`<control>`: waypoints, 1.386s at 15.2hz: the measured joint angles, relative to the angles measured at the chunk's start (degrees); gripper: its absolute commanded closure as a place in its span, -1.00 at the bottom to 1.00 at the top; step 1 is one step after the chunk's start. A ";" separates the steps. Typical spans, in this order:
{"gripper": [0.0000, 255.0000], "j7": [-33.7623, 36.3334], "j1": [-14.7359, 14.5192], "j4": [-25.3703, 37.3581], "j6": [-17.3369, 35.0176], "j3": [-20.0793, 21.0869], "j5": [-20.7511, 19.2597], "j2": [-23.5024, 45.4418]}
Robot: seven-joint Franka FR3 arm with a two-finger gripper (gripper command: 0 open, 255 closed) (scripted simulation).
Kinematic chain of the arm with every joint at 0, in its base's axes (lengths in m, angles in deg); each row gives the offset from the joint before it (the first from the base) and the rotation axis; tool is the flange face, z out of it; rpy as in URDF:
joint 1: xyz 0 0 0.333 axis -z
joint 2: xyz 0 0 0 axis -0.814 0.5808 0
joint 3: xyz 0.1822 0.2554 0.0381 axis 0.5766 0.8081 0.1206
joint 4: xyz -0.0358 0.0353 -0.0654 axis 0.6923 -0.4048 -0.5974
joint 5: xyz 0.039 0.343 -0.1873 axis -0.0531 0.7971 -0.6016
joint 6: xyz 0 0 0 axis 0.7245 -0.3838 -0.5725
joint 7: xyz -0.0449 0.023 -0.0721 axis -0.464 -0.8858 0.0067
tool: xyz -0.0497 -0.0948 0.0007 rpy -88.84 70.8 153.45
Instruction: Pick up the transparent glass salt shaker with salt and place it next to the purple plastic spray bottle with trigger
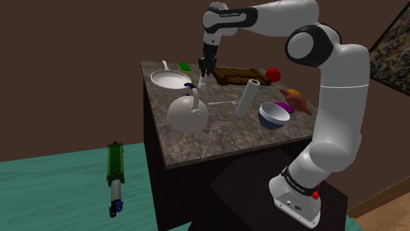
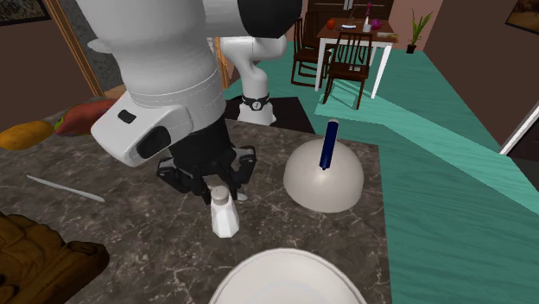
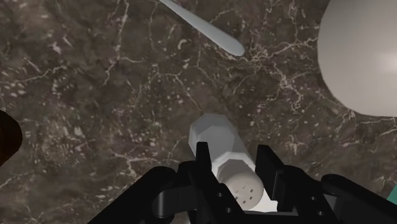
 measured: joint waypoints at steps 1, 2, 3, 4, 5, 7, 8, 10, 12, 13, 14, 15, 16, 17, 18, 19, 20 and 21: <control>1.00 -0.03 0.05 0.52 -0.67 -0.02 -0.01 -0.13; 1.00 0.00 0.08 1.19 -1.44 -0.03 -0.03 -0.24; 1.00 0.06 0.07 1.55 -2.02 -0.04 -0.05 -0.47; 1.00 0.07 0.09 2.04 -2.64 -0.05 -0.07 -0.60; 1.00 0.13 0.11 2.88 -3.41 -0.05 -0.08 -0.54; 1.00 0.35 0.05 4.38 -4.91 -0.01 -0.09 -0.55; 1.00 0.34 0.11 5.20 -5.72 -0.03 -0.10 -0.53; 1.00 0.37 0.19 6.76 -7.25 -0.05 -0.11 -0.51; 1.00 0.44 0.27 8.75 -8.94 -0.05 -0.10 -0.21; 1.00 0.62 0.19 9.44 -9.81 -0.03 -0.12 -0.38; 1.00 0.67 0.21 10.39 -10.65 -0.02 -0.12 -0.29; 1.00 0.65 0.29 11.26 -11.43 -0.04 -0.11 -0.19; 1.00 0.73 0.32 12.67 -12.48 -0.03 -0.10 0.16; 1.00 0.73 0.38 13.52 -13.30 -0.04 -0.10 0.20; 1.00 0.76 0.40 14.04 -13.97 -0.04 -0.11 0.05; 1.00 0.70 0.49 14.87 -14.76 -0.06 -0.10 0.08; 1.00 0.73 0.59 16.56 -15.89 -0.06 -0.07 0.64; 1.00 0.86 0.61 18.18 -16.99 -0.04 -0.04 1.15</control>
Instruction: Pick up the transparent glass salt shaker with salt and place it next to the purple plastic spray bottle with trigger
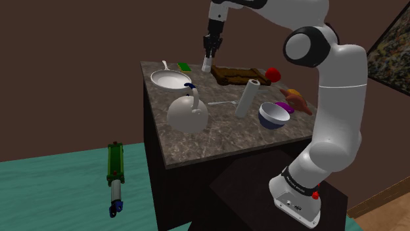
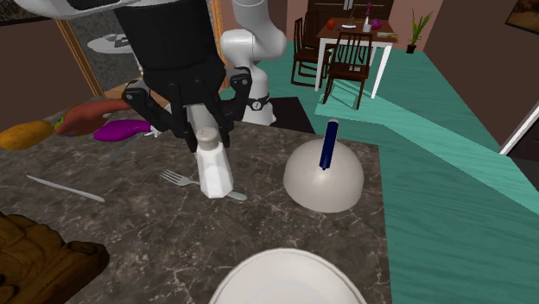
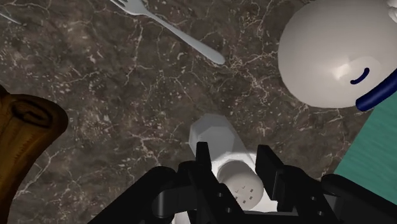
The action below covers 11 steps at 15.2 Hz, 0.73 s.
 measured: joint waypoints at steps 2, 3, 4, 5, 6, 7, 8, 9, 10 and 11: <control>1.00 0.23 0.03 3.06 -2.12 0.06 0.05 0.93; 1.00 0.28 0.08 4.25 -3.02 0.07 0.08 1.22; 1.00 0.32 0.11 5.12 -3.65 0.08 0.10 1.47; 1.00 -0.18 0.39 3.36 -3.20 -0.07 0.02 0.21; 1.00 -0.59 0.46 -0.49 -1.93 -0.23 -0.14 -2.33; 1.00 -1.27 0.75 -4.12 -0.69 -0.46 -0.30 -4.71; 1.00 -2.09 1.17 -7.24 0.36 -0.74 -0.45 -6.75; 1.00 -2.84 1.44 -11.98 1.99 -1.02 -0.71 -9.81; 1.00 -3.82 1.93 -15.65 3.15 -1.38 -0.93 -12.30; 1.00 -4.59 2.31 -18.63 4.08 -1.68 -1.13 -14.33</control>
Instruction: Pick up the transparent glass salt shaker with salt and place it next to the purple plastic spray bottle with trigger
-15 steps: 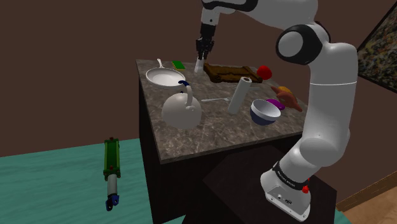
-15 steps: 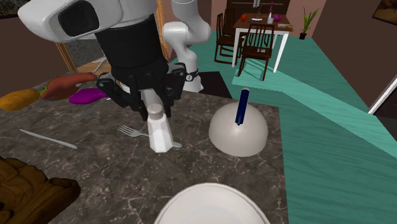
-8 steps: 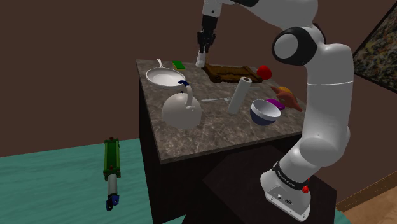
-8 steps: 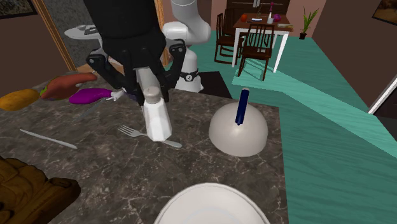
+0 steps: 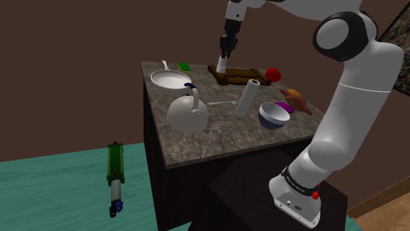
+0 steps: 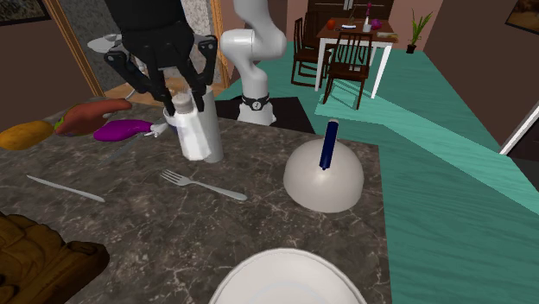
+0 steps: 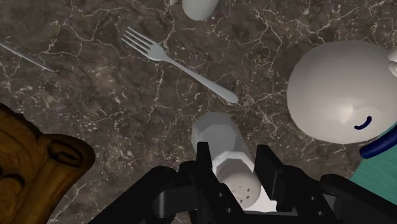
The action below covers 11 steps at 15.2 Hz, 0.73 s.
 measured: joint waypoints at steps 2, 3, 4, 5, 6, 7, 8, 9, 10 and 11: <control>1.00 -1.47 0.73 -4.91 0.96 -0.61 -0.47 -3.90; 1.00 -2.36 1.16 -8.32 2.02 -1.00 -0.77 -6.24; 1.00 -3.18 1.58 -10.68 2.77 -1.36 -1.00 -7.83; 1.00 -4.18 2.14 -12.08 2.83 -1.82 -1.24 -9.13; 1.00 -5.02 2.59 -13.86 3.19 -2.23 -1.50 -10.53; 1.00 -5.92 3.06 -15.52 3.44 -2.66 -1.80 -11.92; 1.00 -6.72 3.47 -17.79 3.77 -3.06 -2.18 -13.86; 1.00 -7.65 3.96 -19.95 4.31 -3.54 -2.55 -15.48; 1.00 -8.38 4.35 -22.21 4.91 -3.93 -2.93 -17.16; 1.00 -9.14 4.75 -23.92 5.20 -4.33 -3.31 -18.59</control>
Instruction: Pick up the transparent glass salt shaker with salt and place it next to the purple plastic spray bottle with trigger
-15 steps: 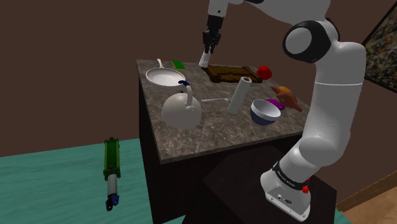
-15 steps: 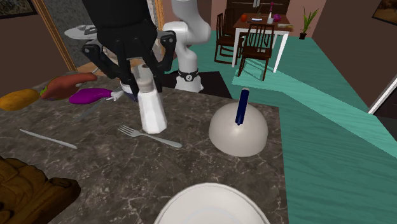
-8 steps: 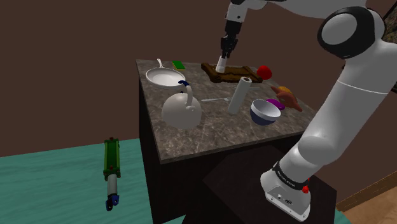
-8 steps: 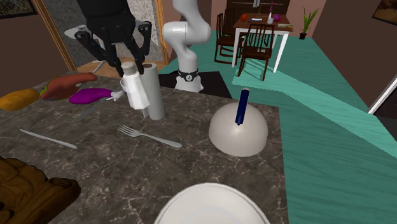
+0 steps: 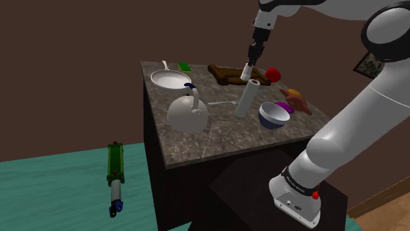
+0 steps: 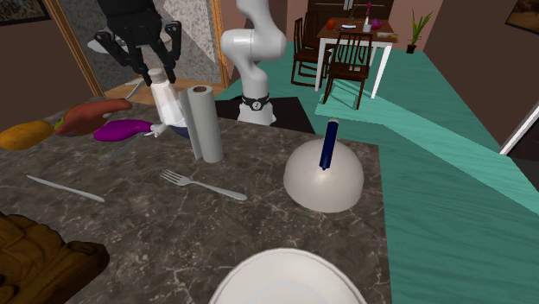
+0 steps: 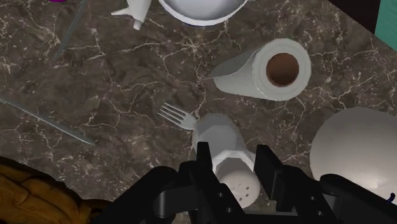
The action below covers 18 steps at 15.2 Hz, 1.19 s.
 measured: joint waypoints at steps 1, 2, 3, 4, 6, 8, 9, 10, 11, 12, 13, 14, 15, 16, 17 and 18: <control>1.00 -1.30 0.70 -1.21 -0.45 -0.72 -0.55 -1.64; 1.00 -2.08 1.14 -3.16 0.05 -1.18 -0.96 -3.17; 1.00 -3.02 1.64 -4.42 0.16 -1.72 -1.40 -4.32; 1.00 -3.77 2.07 -5.97 0.45 -2.16 -1.85 -5.60; 1.00 -5.56 3.02 -8.18 0.88 -3.24 -2.70 -7.47; 1.00 -7.77 4.24 -10.59 0.99 -4.60 -3.87 -9.92; 1.00 -8.73 4.77 -11.20 0.47 -5.17 -4.44 -11.12; 1.00 -9.73 5.36 -12.62 0.62 -5.81 -5.11 -12.49; 1.00 -10.76 5.89 -13.48 0.72 -6.47 -5.64 -13.30; 1.00 -11.79 6.40 -13.79 0.52 -7.13 -6.13 -13.88; 1.00 -12.48 6.90 -15.28 0.74 -7.58 -6.77 -15.23; 1.00 -13.65 7.51 -15.87 0.79 -8.38 -7.39 -15.91; 1.00 -14.81 8.14 -16.39 0.43 -9.12 -8.08 -16.90; 1.00 -16.04 8.77 -16.94 0.38 -9.95 -8.78 -17.66; 1.00 -17.53 9.45 -17.23 0.51 -10.98 -9.45 -17.99; 1.00 -18.49 10.00 -17.74 0.20 -11.59 -10.11 -18.95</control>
